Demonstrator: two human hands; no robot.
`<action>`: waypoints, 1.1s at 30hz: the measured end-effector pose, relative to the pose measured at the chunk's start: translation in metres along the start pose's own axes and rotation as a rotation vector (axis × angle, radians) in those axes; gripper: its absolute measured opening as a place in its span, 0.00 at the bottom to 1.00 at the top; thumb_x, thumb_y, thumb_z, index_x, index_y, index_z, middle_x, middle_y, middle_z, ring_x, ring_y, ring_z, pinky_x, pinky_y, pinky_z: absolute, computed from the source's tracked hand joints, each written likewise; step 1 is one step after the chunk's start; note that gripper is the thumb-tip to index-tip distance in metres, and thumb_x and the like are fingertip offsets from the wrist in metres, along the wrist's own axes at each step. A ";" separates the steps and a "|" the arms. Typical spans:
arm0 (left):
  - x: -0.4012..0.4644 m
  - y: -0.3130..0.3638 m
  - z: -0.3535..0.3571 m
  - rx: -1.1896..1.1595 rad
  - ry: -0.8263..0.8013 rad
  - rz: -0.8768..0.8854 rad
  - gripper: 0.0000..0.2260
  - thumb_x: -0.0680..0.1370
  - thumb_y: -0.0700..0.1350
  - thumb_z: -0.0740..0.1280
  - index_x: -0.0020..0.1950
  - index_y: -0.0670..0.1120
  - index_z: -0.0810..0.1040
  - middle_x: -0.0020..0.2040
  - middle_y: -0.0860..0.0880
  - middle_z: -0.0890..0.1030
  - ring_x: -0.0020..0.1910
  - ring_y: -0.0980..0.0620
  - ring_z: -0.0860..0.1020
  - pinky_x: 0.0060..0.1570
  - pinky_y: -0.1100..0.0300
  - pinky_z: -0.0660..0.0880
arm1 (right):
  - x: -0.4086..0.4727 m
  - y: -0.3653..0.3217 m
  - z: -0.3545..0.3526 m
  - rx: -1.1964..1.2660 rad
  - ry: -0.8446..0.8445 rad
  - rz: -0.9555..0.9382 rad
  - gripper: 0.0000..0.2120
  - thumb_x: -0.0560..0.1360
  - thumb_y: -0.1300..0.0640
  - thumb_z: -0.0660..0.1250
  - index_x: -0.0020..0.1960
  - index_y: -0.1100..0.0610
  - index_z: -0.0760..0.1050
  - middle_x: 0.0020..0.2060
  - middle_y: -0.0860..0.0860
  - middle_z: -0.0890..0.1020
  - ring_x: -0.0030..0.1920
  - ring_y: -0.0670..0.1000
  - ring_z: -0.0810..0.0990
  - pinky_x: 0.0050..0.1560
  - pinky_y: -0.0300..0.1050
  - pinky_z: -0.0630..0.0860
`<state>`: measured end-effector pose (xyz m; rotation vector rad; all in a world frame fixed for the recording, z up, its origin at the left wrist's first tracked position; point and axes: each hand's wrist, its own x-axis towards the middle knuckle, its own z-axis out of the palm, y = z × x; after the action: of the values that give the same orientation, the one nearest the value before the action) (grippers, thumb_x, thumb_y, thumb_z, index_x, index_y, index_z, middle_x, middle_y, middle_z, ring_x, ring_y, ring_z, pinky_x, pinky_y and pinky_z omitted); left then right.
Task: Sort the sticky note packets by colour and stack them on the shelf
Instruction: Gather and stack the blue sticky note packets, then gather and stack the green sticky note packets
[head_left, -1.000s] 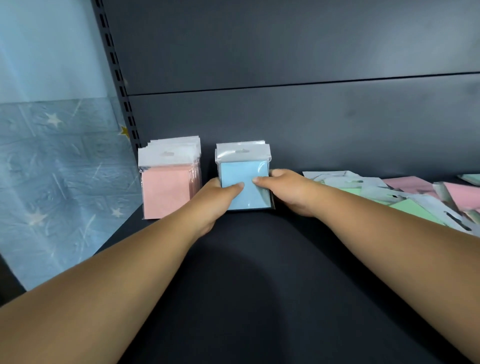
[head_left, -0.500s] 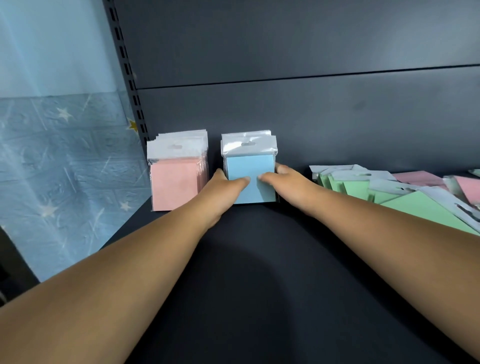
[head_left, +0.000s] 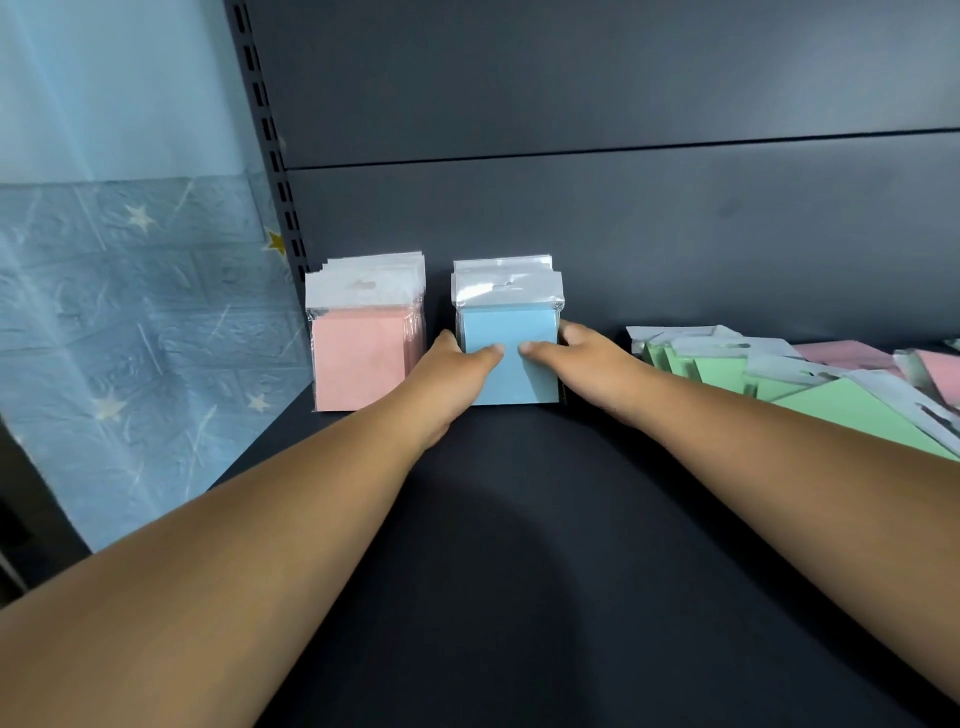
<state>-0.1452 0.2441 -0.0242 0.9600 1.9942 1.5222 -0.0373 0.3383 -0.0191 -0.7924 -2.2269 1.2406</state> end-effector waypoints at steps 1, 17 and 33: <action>-0.003 0.001 -0.001 0.010 0.011 -0.007 0.17 0.76 0.50 0.64 0.62 0.44 0.69 0.58 0.47 0.78 0.56 0.47 0.77 0.61 0.49 0.72 | 0.001 -0.001 -0.001 0.031 0.007 0.017 0.19 0.76 0.51 0.62 0.65 0.56 0.70 0.58 0.50 0.79 0.56 0.50 0.78 0.59 0.43 0.72; -0.120 0.050 0.032 0.594 -0.226 0.327 0.13 0.79 0.54 0.59 0.57 0.50 0.77 0.57 0.55 0.78 0.57 0.55 0.74 0.52 0.63 0.67 | -0.137 -0.027 -0.122 -0.691 0.129 0.221 0.17 0.76 0.49 0.64 0.62 0.53 0.74 0.63 0.50 0.75 0.62 0.51 0.72 0.62 0.43 0.66; -0.045 0.065 0.108 0.512 -0.117 -0.017 0.23 0.81 0.57 0.51 0.69 0.45 0.70 0.69 0.45 0.70 0.68 0.44 0.67 0.64 0.56 0.64 | -0.084 0.014 -0.155 -0.789 -0.131 0.032 0.32 0.79 0.40 0.51 0.77 0.55 0.50 0.77 0.51 0.51 0.76 0.51 0.50 0.73 0.45 0.50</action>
<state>-0.0228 0.2888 0.0039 1.1864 2.3447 0.9291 0.1266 0.3803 0.0333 -1.0367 -2.8419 0.3867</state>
